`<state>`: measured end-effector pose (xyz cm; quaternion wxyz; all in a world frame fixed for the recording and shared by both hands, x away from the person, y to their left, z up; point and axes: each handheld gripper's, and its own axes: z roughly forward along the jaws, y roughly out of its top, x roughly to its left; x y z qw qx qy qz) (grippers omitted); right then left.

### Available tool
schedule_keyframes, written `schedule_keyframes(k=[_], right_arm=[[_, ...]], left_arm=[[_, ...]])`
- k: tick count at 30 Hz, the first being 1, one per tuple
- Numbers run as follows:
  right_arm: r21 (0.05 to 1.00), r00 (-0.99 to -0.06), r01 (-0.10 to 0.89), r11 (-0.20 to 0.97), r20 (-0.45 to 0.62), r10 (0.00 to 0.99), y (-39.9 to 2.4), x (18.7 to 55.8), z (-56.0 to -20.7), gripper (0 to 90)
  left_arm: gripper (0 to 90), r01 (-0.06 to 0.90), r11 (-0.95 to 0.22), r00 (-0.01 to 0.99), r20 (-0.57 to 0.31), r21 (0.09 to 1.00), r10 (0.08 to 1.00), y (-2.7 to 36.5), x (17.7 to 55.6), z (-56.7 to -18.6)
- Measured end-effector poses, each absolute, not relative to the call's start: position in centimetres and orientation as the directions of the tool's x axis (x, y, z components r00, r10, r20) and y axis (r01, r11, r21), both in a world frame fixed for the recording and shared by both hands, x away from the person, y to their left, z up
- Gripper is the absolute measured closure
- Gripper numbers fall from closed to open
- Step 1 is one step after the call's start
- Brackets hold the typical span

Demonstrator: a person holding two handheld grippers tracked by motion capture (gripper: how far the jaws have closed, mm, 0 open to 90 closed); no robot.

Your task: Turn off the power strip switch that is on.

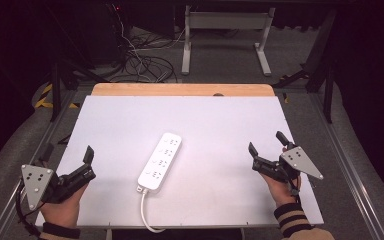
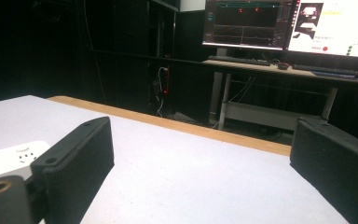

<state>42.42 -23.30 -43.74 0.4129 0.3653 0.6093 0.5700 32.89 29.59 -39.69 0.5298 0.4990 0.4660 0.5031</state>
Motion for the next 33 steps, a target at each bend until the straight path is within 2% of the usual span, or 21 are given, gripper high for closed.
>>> schedule_keyframes(k=[14,18,20,21,23,25,28,33], right_arm=[[0.995,-0.404,-0.021,0.095,-0.096,0.910,-23.0,42.3,-43.8,6.4],[0.995,-0.405,-0.022,0.094,-0.095,0.909,-23.0,42.3,-43.8,6.5],[0.995,-0.407,-0.023,0.094,-0.095,0.909,-23.0,42.3,-43.8,6.6],[0.995,-0.407,-0.022,0.093,-0.094,0.908,-23.0,42.3,-43.8,6.6],[0.995,-0.410,-0.023,0.093,-0.094,0.907,-23.0,42.3,-43.8,6.9],[0.995,-0.410,-0.024,0.093,-0.095,0.907,-23.0,42.3,-43.8,7.2],[0.995,-0.412,-0.021,0.093,-0.093,0.907,-23.0,42.3,-43.8,7.5],[0.995,-0.413,-0.021,0.093,-0.093,0.906,-23.0,42.3,-43.8,7.9]], left_arm=[[0.5,-0.056,0.013,0.045,-0.010,0.998,0.999,29.8,32.9,-39.4],[4.4,-0.060,0.011,0.063,-0.008,0.998,0.998,29.7,32.9,-39.3],[11.9,-0.068,-0.004,0.083,0.010,0.998,0.997,29.6,32.8,-39.3],[20.5,-0.068,-0.004,0.083,0.010,0.998,0.997,29.6,32.8,-39.3],[52.7,-0.086,-0.033,0.113,0.043,0.996,0.993,29.5,32.4,-39.4],[74.3,-0.074,-0.042,0.133,0.052,0.996,0.990,29.2,32.1,-39.2],[88.1,-0.029,-0.053,0.138,0.057,0.998,0.989,29.1,31.9,-38.9],[89.8,0.040,-0.004,0.162,-0.002,0.999,0.987,29.3,31.8,-38.5]])
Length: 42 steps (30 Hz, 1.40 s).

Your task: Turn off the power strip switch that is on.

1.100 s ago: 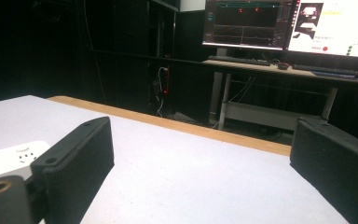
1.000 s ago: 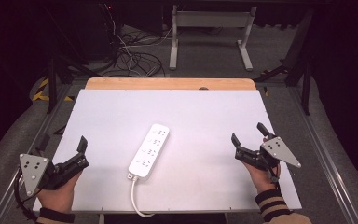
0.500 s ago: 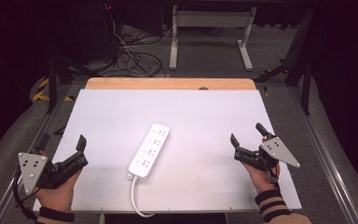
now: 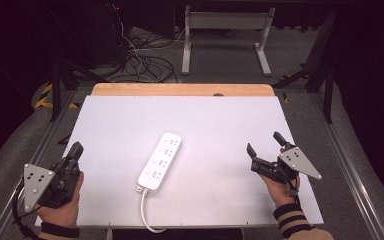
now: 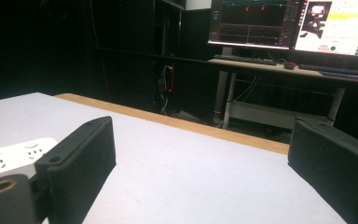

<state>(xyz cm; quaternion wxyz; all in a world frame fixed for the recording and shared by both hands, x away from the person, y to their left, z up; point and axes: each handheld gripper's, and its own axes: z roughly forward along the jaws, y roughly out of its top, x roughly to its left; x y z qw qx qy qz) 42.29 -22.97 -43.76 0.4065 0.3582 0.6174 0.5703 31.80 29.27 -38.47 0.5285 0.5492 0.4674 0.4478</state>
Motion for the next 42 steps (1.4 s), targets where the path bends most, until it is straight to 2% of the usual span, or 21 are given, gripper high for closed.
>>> schedule_keyframes(k=[9,16,20,42], right_arm=[[0.995,-0.419,-0.018,0.095,-0.094,0.903,-22.9,42.3,-43.8,8.6],[0.995,-0.418,-0.013,0.095,-0.092,0.904,-23.0,42.2,-43.8,8.8],[0.995,-0.420,-0.006,0.098,-0.091,0.903,-23.0,42.3,-43.8,8.8],[0.995,-0.419,0.008,0.097,-0.085,0.904,-23.3,42.0,-43.8,9.1]], left_arm=[[89.6,0.071,-0.001,0.156,-0.010,0.997,0.988,29.6,32.0,-38.3],[87.7,0.074,-0.026,0.201,0.011,0.997,0.979,29.5,32.4,-38.1],[88.9,0.122,-0.051,0.248,0.020,0.991,0.968,29.0,33.2,-38.0],[89.1,0.249,-0.163,0.388,0.056,0.955,0.920,26.3,35.5,-38.9]])
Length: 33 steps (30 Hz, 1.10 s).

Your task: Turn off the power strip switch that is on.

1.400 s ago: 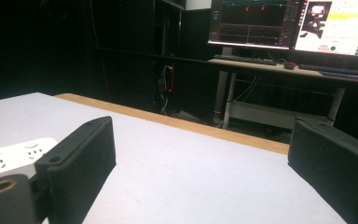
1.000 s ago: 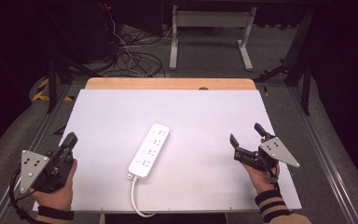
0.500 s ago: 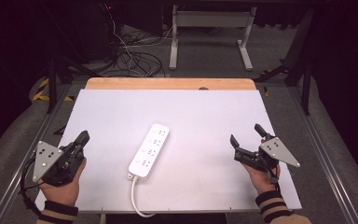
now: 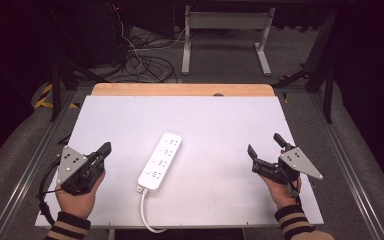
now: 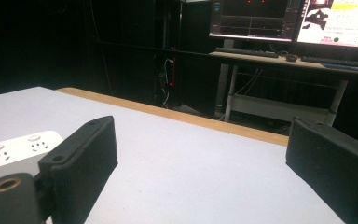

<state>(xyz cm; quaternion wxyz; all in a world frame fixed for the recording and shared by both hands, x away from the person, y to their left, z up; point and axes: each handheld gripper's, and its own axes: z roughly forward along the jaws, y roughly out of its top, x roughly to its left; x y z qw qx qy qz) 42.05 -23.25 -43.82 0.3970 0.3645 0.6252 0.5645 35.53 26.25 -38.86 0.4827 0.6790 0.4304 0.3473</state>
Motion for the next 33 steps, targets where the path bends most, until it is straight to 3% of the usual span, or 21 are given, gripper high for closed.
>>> schedule_keyframes(k=[12,21,33], right_arm=[[0.994,-0.413,0.011,0.107,-0.093,0.906,-23.4,41.8,-43.9,9.3],[0.994,-0.411,0.013,0.109,-0.094,0.907,-23.5,41.8,-43.9,9.7],[0.993,-0.420,0.018,0.120,-0.102,0.902,-23.3,41.7,-44.0,10.1]], left_arm=[[89.5,0.365,-0.307,0.531,0.074,0.879,0.844,23.4,37.5,-40.3],[89.8,0.424,-0.345,0.559,0.058,0.837,0.827,22.4,38.5,-40.8],[89.8,0.539,-0.462,0.610,0.052,0.704,0.791,20.0,40.8,-43.9]])
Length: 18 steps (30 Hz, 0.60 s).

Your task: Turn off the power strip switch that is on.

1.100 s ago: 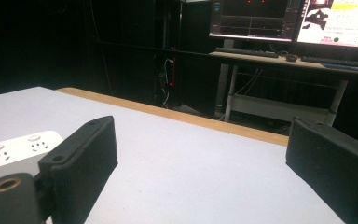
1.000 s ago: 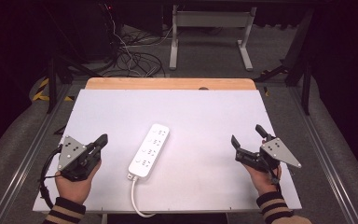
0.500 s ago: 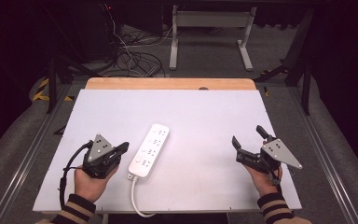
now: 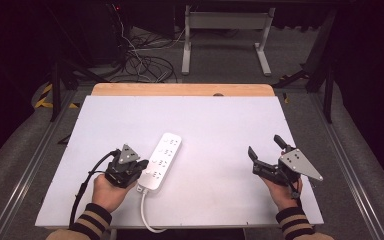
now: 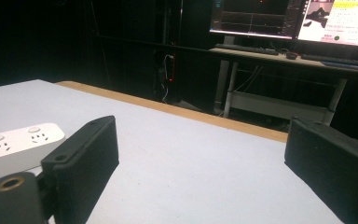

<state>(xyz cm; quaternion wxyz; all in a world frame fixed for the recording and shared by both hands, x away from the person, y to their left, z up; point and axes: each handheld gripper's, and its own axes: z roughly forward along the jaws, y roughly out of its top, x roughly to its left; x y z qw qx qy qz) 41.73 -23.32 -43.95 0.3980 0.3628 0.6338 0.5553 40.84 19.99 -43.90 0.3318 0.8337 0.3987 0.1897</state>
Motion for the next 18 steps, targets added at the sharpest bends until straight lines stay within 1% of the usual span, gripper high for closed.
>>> schedule_keyframes(k=[6,15,16,18], right_arm=[[0.992,-0.421,0.019,0.125,-0.106,0.901,-23.3,41.7,-44.0,10.2],[0.991,-0.427,0.018,0.133,-0.113,0.897,-23.2,41.7,-44.0,10.3],[0.991,-0.426,0.020,0.136,-0.115,0.898,-23.1,41.7,-44.0,10.3],[0.990,-0.425,0.021,0.138,-0.116,0.897,-23.1,41.7,-44.0,10.4]], left_arm=[[89.7,0.560,-0.463,0.622,0.020,0.687,0.783,19.8,40.9,-44.5],[89.7,0.576,-0.484,0.628,0.022,0.659,0.778,19.7,41.1,-45.1],[89.7,0.572,-0.499,0.628,0.043,0.651,0.777,19.5,41.0,-45.3],[89.8,0.578,-0.501,0.628,0.041,0.644,0.777,19.5,41.1,-45.3]])
